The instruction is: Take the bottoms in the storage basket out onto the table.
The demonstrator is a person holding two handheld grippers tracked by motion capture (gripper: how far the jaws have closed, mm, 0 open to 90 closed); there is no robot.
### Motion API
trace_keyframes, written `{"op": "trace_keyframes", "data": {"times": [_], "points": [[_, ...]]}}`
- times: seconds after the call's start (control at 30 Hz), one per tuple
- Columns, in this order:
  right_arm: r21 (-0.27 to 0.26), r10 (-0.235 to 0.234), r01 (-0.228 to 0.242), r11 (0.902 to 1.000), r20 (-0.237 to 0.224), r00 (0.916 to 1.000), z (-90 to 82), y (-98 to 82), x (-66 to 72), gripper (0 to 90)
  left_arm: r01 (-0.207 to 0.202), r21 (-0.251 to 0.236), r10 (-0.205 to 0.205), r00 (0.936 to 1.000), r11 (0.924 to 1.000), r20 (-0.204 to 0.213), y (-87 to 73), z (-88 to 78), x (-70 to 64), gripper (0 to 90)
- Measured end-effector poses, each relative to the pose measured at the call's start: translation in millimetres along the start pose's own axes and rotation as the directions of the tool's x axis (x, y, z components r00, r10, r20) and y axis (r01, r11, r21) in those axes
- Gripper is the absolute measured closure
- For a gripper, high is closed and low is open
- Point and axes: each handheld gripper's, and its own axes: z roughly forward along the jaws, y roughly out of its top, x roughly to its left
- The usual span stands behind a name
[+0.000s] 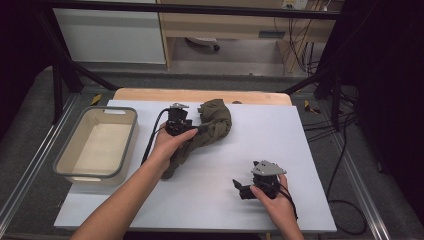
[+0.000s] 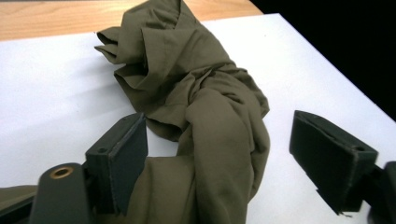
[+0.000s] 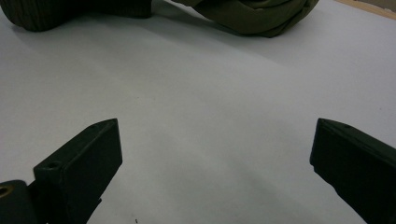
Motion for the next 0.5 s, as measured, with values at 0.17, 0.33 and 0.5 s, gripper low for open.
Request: {"op": "trace_keyframes", "data": {"times": [0.17,0.33,0.5], "points": [[-0.002,0.001,-0.001,1.0000,-0.002,1.0000,-0.2,0.2,0.4,3.0,-0.009,-0.035,0.009,0.9998,0.9994,0.016,4.0,-11.0,-0.8,16.6],[-0.004,0.001,-0.001,1.0000,-0.003,1.0000,-0.1,0.8,1.3,2.7,-0.034,-0.038,0.035,0.9992,0.9987,0.021,4.6,-15.7,-3.5,14.6],[-0.004,0.006,-0.006,1.0000,-0.005,1.0000,-0.5,0.7,0.8,2.4,-0.052,-0.054,0.054,0.9981,0.9972,0.030,5.9,-20.7,-5.3,12.1]]}}
